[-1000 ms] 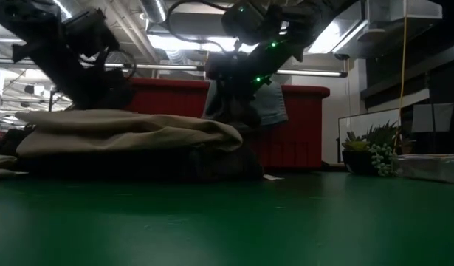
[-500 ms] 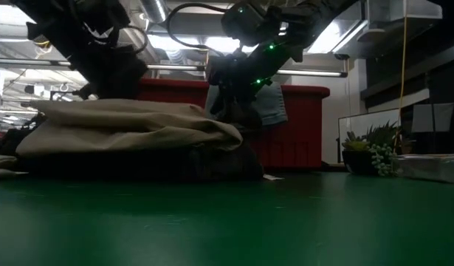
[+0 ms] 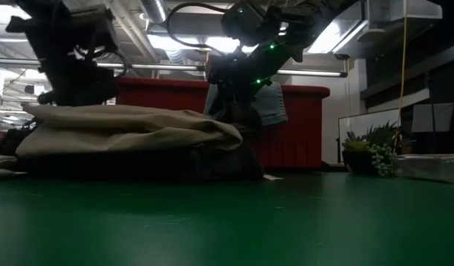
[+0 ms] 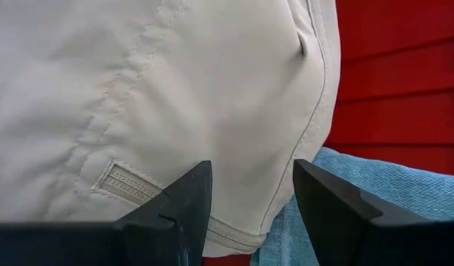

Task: Fold Laundry from Bin
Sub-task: Stack the folded brown shorts on top of the folded dark blue pants

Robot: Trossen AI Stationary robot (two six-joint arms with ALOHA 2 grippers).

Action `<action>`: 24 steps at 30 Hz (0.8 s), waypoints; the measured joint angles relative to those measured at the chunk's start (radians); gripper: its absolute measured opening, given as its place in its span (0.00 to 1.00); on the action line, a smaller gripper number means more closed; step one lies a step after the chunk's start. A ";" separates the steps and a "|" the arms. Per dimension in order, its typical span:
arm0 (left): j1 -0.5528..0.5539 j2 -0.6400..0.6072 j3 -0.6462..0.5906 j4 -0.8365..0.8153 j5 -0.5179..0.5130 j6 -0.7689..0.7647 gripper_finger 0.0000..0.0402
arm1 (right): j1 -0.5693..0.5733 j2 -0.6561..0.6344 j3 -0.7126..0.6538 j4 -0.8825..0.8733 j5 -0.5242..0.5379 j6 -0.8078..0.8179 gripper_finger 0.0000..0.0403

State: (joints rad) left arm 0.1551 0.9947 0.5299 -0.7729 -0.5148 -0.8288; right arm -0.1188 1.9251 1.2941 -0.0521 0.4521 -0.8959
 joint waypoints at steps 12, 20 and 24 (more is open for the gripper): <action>0.000 -0.001 0.200 0.035 -0.019 0.143 0.20 | 0.000 0.000 0.000 -0.002 0.000 0.000 0.47; 0.044 0.000 0.166 0.080 -0.043 0.136 0.20 | 0.000 0.000 0.000 -0.001 0.000 0.001 0.47; 0.057 0.000 0.152 0.114 -0.043 0.197 0.20 | 0.000 0.000 0.000 -0.002 0.000 0.001 0.47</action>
State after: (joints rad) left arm 0.2123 0.9943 0.6815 -0.6585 -0.5578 -0.6321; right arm -0.1184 1.9251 1.2942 -0.0536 0.4519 -0.8953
